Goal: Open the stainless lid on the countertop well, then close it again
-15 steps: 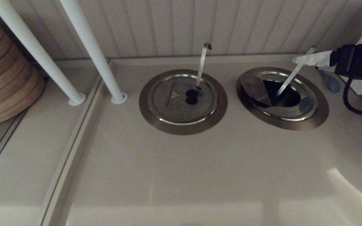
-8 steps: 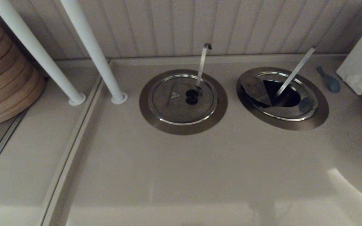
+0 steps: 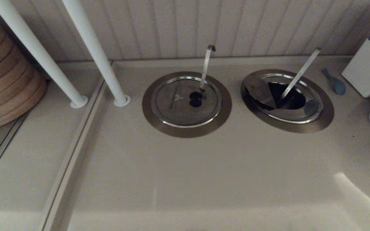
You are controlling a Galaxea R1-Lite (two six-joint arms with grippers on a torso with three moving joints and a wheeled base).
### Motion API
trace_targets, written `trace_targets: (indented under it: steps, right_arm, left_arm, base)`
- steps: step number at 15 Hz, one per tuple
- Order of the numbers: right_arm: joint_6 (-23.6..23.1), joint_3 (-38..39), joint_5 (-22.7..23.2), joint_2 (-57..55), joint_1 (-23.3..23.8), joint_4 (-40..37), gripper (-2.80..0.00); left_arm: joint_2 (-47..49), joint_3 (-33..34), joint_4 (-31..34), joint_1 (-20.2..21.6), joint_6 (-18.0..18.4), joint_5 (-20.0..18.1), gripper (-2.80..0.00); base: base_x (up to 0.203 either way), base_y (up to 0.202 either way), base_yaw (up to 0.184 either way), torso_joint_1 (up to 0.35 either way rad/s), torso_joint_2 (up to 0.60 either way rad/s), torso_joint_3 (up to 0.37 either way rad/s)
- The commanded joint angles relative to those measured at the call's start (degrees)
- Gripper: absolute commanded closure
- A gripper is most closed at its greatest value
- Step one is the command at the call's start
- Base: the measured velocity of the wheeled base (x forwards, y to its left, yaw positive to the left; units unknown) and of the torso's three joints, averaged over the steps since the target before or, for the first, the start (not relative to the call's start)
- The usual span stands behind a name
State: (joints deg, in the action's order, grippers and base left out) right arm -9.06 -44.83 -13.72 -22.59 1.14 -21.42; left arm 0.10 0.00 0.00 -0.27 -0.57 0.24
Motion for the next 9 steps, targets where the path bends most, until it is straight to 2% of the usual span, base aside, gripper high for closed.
trace_targets:
  steps: [1, 2, 3, 6, 9]
  right_arm:
    - [1.8, 7.0, 3.9, 6.8, 1.9, 0.5, -2.80]
    - [2.1, 9.8, 7.3, 6.9, 1.6, 2.7, -2.80]
    - [2.0, 12.4, 8.5, 7.6, 1.2, 5.6, -2.80]
    - [-2.1, 17.5, 7.6, 15.1, -0.3, 7.2, -2.80]
    - [-5.9, 28.0, 12.0, 22.4, -1.1, 7.5, -2.80]
  left_arm:
    - [0.0, 0.0, 0.0, 0.0, 0.0, 0.0, 0.00]
    - [0.0, 0.0, 0.0, 0.0, 0.0, 0.0, 0.00]
    - [0.0, 0.0, 0.0, 0.0, 0.0, 0.0, 0.00]
    - [0.0, 0.0, 0.0, 0.1, 0.0, 0.0, 0.00]
    - [0.0, 0.0, 0.0, 0.0, 0.0, 0.0, 0.00]
  base:
    - [0.000, 0.000, 0.000, 0.000, 0.00, 0.000]
    - [0.000, 0.000, 0.000, 0.000, 0.00, 0.000]
    - [0.000, 0.000, 0.000, 0.000, 0.00, 0.000]
    - [0.000, 0.000, 0.000, 0.000, 0.00, 0.000]
    - [0.000, 0.000, 0.000, 0.000, 0.00, 0.000]
